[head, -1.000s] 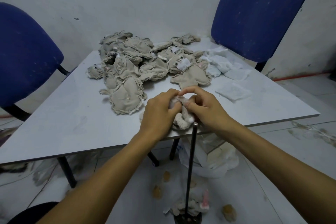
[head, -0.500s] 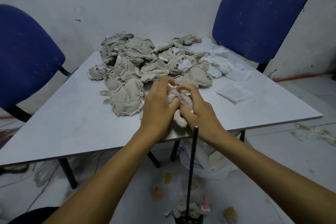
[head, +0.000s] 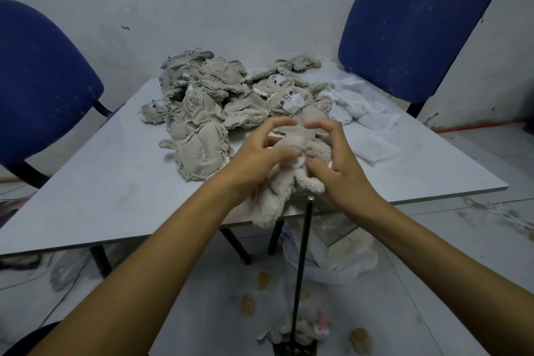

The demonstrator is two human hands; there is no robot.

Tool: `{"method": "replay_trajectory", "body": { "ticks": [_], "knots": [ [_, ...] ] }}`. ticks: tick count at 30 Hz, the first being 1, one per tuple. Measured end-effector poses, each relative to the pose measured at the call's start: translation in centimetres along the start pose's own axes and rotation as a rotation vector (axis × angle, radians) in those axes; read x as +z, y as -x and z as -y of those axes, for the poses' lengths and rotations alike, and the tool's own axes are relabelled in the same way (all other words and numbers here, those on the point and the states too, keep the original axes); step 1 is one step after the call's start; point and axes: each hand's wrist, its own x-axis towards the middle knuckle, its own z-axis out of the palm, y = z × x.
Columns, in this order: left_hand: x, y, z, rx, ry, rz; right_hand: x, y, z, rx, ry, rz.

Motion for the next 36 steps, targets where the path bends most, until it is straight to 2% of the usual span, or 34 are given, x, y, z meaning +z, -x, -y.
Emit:
{"method": "replay_trajectory", "body": {
  "ticks": [2, 3, 4, 6, 7, 8, 11, 12, 14, 15, 20, 21, 25, 26, 28, 30, 31, 32, 35, 36],
  "knots": [
    [0.3, 0.3, 0.0, 0.049, -0.152, -0.089, -0.1, 0.3, 0.3, -0.068, 0.075, 0.046],
    [0.5, 0.4, 0.0, 0.099, -0.225, -0.078, 0.1, 0.5, 0.4, -0.081, 0.097, 0.056],
    [0.6, 0.4, 0.0, 0.127, -0.231, -0.011, 0.2, 0.6, 0.5, -0.080, 0.096, 0.048],
    [0.4, 0.2, -0.1, 0.074, -0.112, 0.170, 0.0, 0.4, 0.4, -0.060, 0.067, 0.030],
    [0.2, 0.3, 0.0, 0.059, -0.112, 0.198, -0.3, 0.3, 0.4, -0.051, 0.054, 0.037],
    [0.1, 0.4, 0.1, 0.076, -0.176, 0.159, -0.6, 0.3, 0.4, -0.046, 0.050, 0.053],
    [0.5, 0.9, 0.6, 0.286, -0.603, -0.196, -0.5, 0.5, 0.6, -0.048, 0.053, 0.077],
    [0.9, 1.1, 0.8, 0.355, -0.669, -0.273, -0.3, 0.5, 0.8, -0.055, 0.034, 0.057],
    [1.3, 1.1, 0.5, 0.344, -0.607, -0.316, -0.3, 0.2, 1.4, -0.054, 0.000, 0.012],
    [1.3, 1.0, 0.3, 0.299, -0.533, -0.284, -0.5, -0.1, 1.6, -0.043, 0.001, 0.009],
    [1.0, 0.7, 0.2, 0.211, -0.281, -0.001, -1.6, -0.6, 2.2, -0.043, -0.015, 0.052],
    [1.0, 0.8, 0.3, 0.204, -0.257, -0.021, -1.6, -0.5, 2.3, -0.049, -0.026, 0.072],
    [1.1, 1.1, 0.1, 0.339, -0.472, -0.440, -1.2, -0.6, 2.5, -0.057, -0.074, 0.148],
    [1.2, 1.1, 0.0, 0.353, -0.512, -0.466, -1.1, -0.6, 2.6, -0.045, -0.090, 0.140],
    [1.1, 0.8, -0.3, 0.265, -0.459, -0.286, -1.1, -0.8, 2.8, -0.005, -0.123, 0.076],
    [0.7, 0.5, -0.8, 0.100, -0.243, -0.042, -1.5, -0.9, 2.9, 0.030, -0.155, -0.002],
    [0.5, 0.4, -0.9, 0.074, -0.190, 0.016, -1.7, -0.9, 2.9, 0.039, -0.161, -0.026],
    [0.3, 0.4, -0.8, 0.099, -0.220, -0.001, -1.9, -1.0, 3.1, 0.039, -0.161, -0.033],
    [0.4, 0.7, -0.1, 0.288, -0.473, -0.343, -1.7, -0.8, 3.5, -0.023, -0.137, 0.026],
    [0.5, 0.7, -0.2, 0.340, -0.525, -0.403, -1.5, -0.7, 3.4, -0.043, -0.139, 0.040]
  ]
}}
